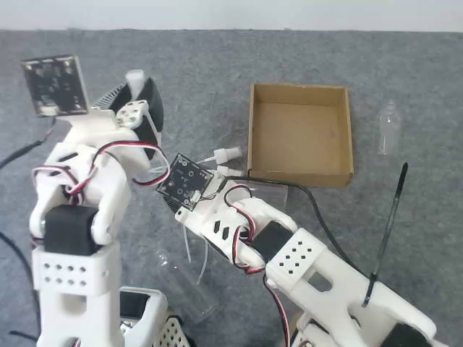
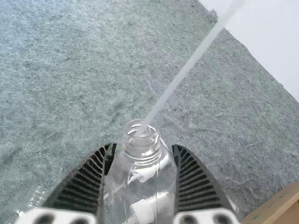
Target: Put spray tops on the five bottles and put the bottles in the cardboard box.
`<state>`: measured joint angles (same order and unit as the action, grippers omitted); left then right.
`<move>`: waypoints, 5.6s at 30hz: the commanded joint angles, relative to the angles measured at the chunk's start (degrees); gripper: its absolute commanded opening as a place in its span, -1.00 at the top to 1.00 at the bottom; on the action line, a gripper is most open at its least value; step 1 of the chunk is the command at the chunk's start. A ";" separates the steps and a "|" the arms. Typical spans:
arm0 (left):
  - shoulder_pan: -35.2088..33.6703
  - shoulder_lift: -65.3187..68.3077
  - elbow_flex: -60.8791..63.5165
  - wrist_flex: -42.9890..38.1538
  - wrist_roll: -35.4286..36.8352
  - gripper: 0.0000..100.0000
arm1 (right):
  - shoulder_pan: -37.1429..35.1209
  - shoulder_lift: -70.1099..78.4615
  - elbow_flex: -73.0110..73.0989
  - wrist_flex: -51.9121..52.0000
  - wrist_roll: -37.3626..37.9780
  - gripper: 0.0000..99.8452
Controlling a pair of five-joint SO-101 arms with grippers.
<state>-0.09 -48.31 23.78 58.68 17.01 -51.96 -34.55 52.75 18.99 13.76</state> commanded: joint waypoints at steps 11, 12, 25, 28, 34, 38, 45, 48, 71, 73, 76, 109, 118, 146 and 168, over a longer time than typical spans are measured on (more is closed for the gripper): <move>0.26 -2.11 5.14 -0.09 0.44 0.95 | -0.22 -3.03 0.26 0.92 -3.52 0.99; 0.26 -2.99 5.49 0.79 0.44 0.95 | -0.22 -3.38 0.53 0.84 -3.96 0.99; 0.88 -15.56 15.96 2.81 -2.99 0.95 | -0.13 -10.95 7.03 -9.19 -17.85 0.99; 4.92 -15.47 16.48 3.25 -6.42 0.95 | -0.13 -10.77 7.21 -9.10 -17.85 0.99; 6.15 -15.47 16.48 5.63 -7.38 0.88 | 1.36 -11.74 8.79 -9.10 -17.85 0.99; 5.89 -15.65 16.57 7.12 -7.38 0.73 | 1.19 -11.74 9.14 -9.19 -17.85 0.99; 5.71 -15.47 12.00 7.47 -7.47 0.73 | 1.27 -11.74 9.49 -9.10 -17.85 0.99; 3.78 -15.38 11.65 6.51 -8.97 0.73 | 1.27 -11.74 9.76 -9.10 -17.85 0.99; 5.45 -7.03 17.19 6.51 -14.59 0.85 | 1.36 -11.74 10.02 -9.01 -17.85 0.99; 5.80 -7.03 17.10 6.51 -14.59 0.85 | 1.36 -11.74 10.02 -9.01 -17.85 0.99; 6.33 -7.03 16.31 6.33 -14.68 0.85 | 1.36 -11.65 10.02 -9.01 -17.85 0.99; -5.54 -37.54 43.74 -0.53 -17.14 0.68 | 23.52 -6.37 -21.63 18.42 -11.25 0.99; -5.54 -37.45 45.05 -0.62 -17.14 0.68 | 23.96 -6.20 -20.31 24.31 -10.99 0.99; -13.27 -37.80 54.20 -4.04 -21.19 0.68 | 39.87 12.09 -25.85 26.86 -14.33 0.86; -13.63 -37.80 56.92 -6.24 -21.10 0.68 | 38.37 54.20 -56.53 46.73 -44.48 0.60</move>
<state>-13.63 -84.97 81.10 53.85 -3.65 -12.40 19.43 -0.18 65.23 -29.76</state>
